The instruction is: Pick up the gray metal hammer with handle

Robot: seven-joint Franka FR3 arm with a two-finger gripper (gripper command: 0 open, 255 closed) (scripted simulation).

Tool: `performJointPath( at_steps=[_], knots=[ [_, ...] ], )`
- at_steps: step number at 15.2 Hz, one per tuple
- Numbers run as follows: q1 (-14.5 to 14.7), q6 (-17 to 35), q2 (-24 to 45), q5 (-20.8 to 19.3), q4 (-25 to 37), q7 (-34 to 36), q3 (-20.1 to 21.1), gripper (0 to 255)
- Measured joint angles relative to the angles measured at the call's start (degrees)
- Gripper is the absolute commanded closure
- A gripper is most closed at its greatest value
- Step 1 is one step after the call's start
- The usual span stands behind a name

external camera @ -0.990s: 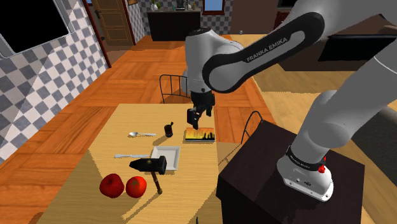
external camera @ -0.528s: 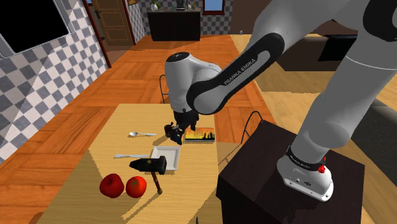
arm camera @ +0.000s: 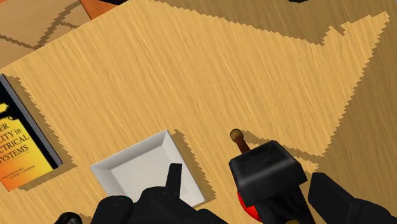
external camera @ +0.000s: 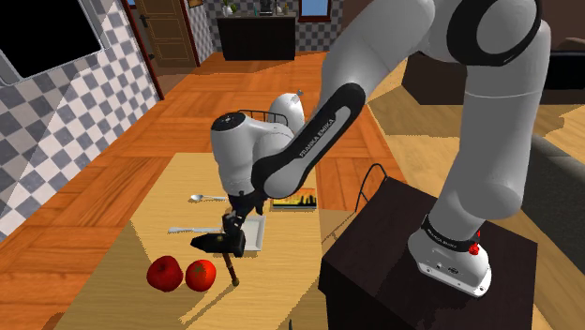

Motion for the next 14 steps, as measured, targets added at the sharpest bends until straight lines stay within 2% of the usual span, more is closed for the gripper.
performJointPath(
  at_steps=[4, 11, 12, 14],
  knots=[
    [4.09, 1.53, 8.0, -5.23, 5.84, 4.2, -2.0, 0],
    [6.11, 4.91, 12.75, -8.42, 6.88, 6.49, -4.17, 0],
    [6.2, 5.15, 12.9, -8.57, 6.78, 6.62, -4.27, 255],
    [6.25, 5.33, 12.93, -8.68, 6.75, 6.73, -4.34, 255]
  ],
)
